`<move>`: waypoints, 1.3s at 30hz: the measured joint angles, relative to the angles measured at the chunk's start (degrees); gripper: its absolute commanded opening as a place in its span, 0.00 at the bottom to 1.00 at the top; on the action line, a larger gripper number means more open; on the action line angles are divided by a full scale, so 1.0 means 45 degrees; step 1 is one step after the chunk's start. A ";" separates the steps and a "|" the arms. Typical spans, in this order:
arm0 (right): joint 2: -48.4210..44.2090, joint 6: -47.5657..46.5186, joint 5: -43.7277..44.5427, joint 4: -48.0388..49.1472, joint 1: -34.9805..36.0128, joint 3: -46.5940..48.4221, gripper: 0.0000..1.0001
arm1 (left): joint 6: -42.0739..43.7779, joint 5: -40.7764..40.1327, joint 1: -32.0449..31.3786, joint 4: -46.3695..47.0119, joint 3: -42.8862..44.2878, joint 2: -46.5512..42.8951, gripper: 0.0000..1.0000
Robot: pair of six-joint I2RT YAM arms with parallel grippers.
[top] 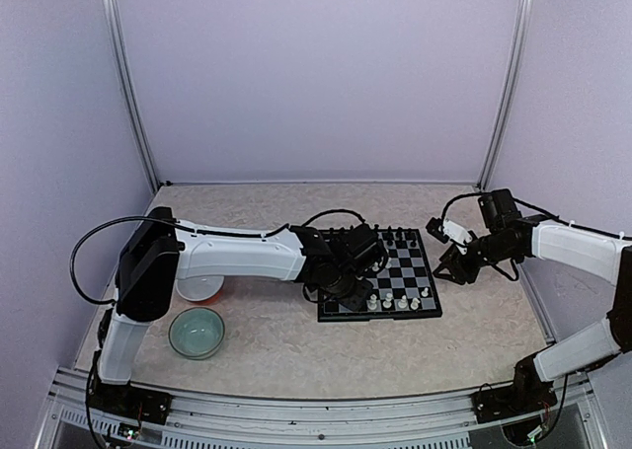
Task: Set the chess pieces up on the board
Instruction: Place the knight at b1.
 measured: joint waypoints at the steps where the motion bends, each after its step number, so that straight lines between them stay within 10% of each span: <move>1: 0.0019 0.0000 0.0005 -0.0005 0.0005 0.0000 0.46 | 0.0000 0.0010 0.0010 0.0000 -0.0010 0.0015 0.02; 11: 0.0131 -0.0005 0.0015 -0.0015 0.0049 0.0000 0.46 | -0.0005 0.0155 0.0092 0.0010 -0.0393 0.0015 0.04; 25: 0.0165 -0.0005 0.0053 -0.0019 0.0097 0.0000 0.46 | 0.0029 0.0083 0.0165 -0.0311 -0.0121 0.0010 0.41; 39: 0.0214 -0.0005 0.0102 -0.0034 0.0151 0.0000 0.46 | 0.0204 -0.0772 0.1846 -0.0151 0.0248 -0.1122 0.39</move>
